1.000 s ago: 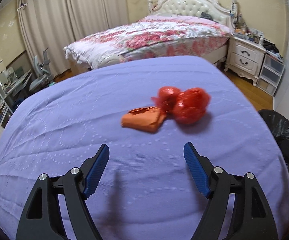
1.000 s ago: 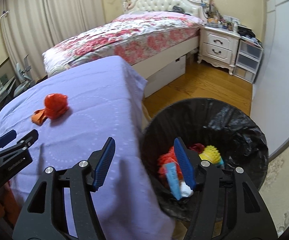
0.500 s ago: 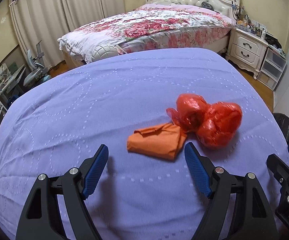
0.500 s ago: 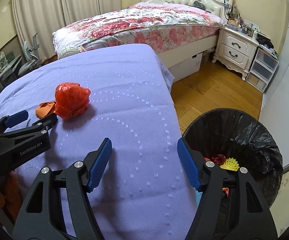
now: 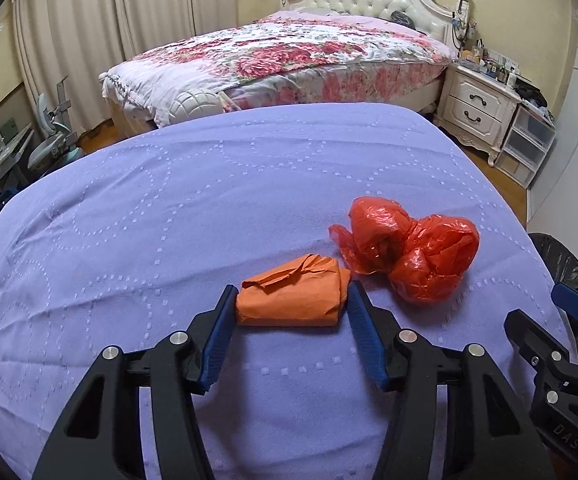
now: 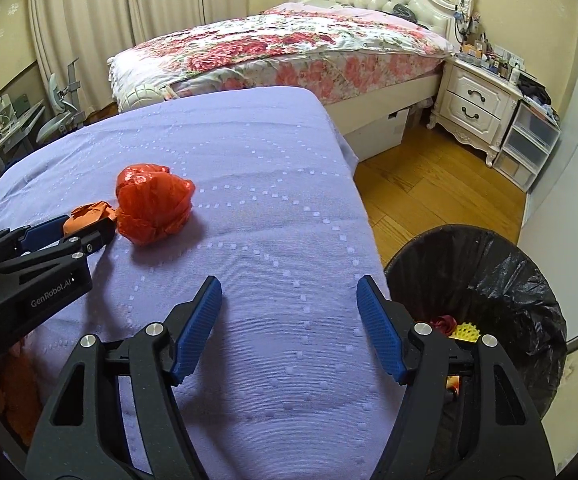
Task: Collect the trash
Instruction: 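Grasp the folded orange cloth with the left tool while the right tool grasps the red plastic bag, then carry the cloth and bag over the trash bin and open both tools to drop them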
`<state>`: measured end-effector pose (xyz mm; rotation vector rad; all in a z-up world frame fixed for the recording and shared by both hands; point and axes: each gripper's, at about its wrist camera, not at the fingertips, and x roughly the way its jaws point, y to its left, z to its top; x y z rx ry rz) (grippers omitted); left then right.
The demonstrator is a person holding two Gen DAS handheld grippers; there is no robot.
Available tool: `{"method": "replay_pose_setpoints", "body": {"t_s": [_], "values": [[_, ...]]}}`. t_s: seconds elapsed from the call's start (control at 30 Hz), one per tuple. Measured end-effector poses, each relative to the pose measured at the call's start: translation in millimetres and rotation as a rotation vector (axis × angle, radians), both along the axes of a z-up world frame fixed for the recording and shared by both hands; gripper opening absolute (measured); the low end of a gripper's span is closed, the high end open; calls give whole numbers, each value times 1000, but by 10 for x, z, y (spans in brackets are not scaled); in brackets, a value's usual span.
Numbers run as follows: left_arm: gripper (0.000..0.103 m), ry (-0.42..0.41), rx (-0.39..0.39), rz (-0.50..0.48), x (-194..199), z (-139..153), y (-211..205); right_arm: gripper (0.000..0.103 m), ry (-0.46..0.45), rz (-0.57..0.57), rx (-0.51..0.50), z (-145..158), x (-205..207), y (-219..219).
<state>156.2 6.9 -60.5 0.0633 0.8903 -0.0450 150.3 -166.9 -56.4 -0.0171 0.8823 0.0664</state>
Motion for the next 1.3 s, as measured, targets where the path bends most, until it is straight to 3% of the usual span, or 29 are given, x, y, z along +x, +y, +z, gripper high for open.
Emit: {"method": "replay_pose_setpoints", "body": {"t_s": [0.33, 0.57, 0.73, 0.8, 0.87, 1.3], "values": [[55, -16, 25, 109, -194, 37, 523, 72, 3, 92, 3, -1, 53, 395], [55, -33, 48, 169, -271, 58, 827, 75, 2, 115, 18, 8, 326, 647], [55, -31, 25, 188, -292, 46, 945, 75, -9, 127, -1, 14, 400, 793], [55, -34, 21, 189, -299, 47, 955, 65, -12, 136, -18, 16, 418, 847], [55, -40, 21, 189, -311, 48, 950, 45, 5, 151, -22, -11, 412, 877], [55, -64, 7, 172, -465, 94, 868, 41, 5, 152, 31, 16, 83, 761]]}}
